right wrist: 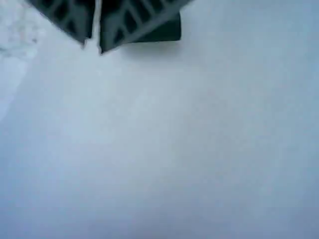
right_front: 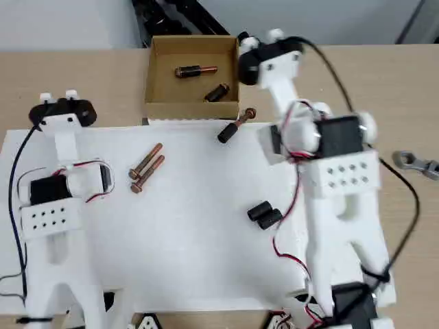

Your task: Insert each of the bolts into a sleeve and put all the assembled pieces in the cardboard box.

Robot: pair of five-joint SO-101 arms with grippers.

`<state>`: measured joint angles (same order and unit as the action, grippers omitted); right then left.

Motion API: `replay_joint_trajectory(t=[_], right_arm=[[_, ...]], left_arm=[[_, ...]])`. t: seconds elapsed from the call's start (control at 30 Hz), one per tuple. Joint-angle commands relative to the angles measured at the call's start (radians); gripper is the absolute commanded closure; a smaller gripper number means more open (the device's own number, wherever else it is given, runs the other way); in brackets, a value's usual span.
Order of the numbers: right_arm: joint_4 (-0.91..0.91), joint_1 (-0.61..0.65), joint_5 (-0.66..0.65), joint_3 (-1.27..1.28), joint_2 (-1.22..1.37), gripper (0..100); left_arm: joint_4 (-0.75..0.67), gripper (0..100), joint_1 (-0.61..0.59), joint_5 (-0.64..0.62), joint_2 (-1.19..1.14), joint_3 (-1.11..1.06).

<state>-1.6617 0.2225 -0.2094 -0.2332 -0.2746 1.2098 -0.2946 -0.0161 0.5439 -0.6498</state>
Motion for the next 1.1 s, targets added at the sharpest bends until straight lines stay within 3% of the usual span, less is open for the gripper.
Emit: replay_joint_trajectory(t=[0.0, 0.27, 0.47, 0.63, 0.87, 1.07], right_arm=[[-0.024, -0.039, -0.035, -0.009, -0.09, 99.5], [0.002, -0.044, -0.08, 0.465, -0.271, 99.5], [0.03, -0.039, -0.081, 0.534, -0.323, 99.5], [0.024, -0.039, -0.081, 0.534, -0.323, 99.5], [0.021, -0.039, -0.077, 0.535, -0.331, 99.5], [0.021, -0.042, -0.074, 0.535, -0.332, 99.5]], left_arm=[[-0.041, 91, 0.005, -0.003, -0.044, 0.047], [-0.146, 91, 0.008, -0.003, -0.178, 0.054], [-0.158, 91, 0.092, 0.02, -0.296, 0.105], [-0.106, 89, 0.14, 0.203, -0.483, 0.294], [0.149, 89, 0.14, 0.503, -0.79, 0.65], [0.272, 89, 0.146, 0.601, -0.878, 0.843]])
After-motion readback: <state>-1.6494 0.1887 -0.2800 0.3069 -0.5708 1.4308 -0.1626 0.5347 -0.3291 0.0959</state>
